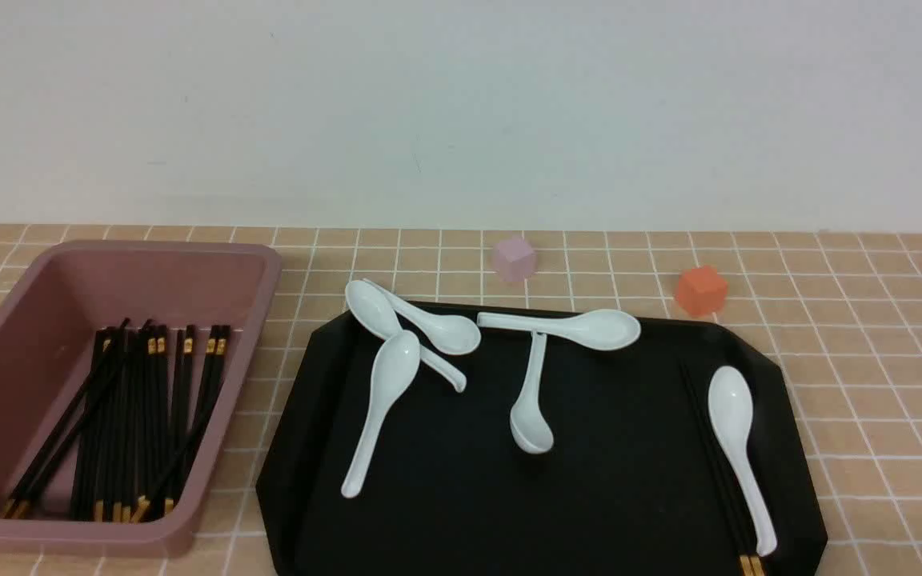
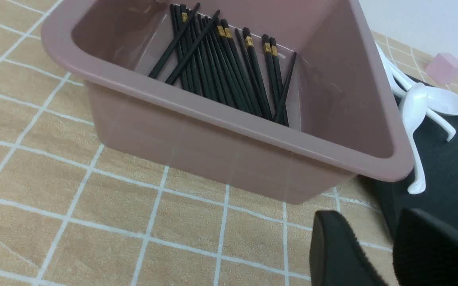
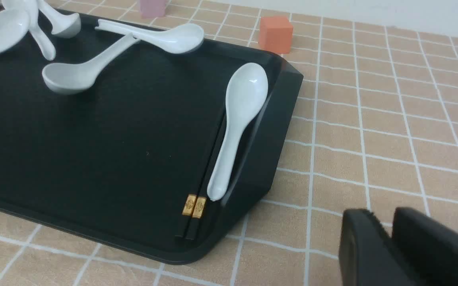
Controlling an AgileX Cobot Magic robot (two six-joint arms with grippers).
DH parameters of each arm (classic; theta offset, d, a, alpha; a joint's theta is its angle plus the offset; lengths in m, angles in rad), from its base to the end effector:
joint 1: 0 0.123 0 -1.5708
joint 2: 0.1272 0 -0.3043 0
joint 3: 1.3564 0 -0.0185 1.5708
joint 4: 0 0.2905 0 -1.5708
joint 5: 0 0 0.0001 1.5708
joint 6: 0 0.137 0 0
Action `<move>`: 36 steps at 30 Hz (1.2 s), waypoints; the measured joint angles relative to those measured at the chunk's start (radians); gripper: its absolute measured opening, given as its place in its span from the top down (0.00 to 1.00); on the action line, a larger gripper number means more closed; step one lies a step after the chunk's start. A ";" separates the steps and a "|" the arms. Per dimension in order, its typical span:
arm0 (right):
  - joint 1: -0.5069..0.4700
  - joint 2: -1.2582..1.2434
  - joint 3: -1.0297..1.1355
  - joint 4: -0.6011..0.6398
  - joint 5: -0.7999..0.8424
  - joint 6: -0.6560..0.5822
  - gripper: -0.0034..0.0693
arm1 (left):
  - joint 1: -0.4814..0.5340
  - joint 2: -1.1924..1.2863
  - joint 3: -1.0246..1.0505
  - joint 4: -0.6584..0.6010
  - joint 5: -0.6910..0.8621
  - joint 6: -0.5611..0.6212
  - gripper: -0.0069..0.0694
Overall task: On brown tablecloth take chopsticks from black tray and put them in box.
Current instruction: 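Move the gripper over the chopsticks on the black tray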
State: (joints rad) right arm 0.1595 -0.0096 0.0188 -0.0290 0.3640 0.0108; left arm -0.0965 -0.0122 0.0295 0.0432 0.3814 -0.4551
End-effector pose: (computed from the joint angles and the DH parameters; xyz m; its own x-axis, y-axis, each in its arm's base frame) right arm 0.1161 0.0172 0.1611 -0.2759 -0.0609 -0.9592 -0.1536 0.9880 -0.0186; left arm 0.1163 -0.0090 0.1546 -0.3116 -0.3749 -0.8731 -0.0487 0.9240 -0.3793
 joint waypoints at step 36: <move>0.000 0.000 0.000 0.000 0.000 0.000 0.71 | 0.000 0.000 0.000 0.000 0.000 0.000 0.60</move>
State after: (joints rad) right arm 0.1595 -0.0096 0.0187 -0.0290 0.3640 0.0108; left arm -0.0965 -0.0122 0.0295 0.0432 0.3814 -0.4551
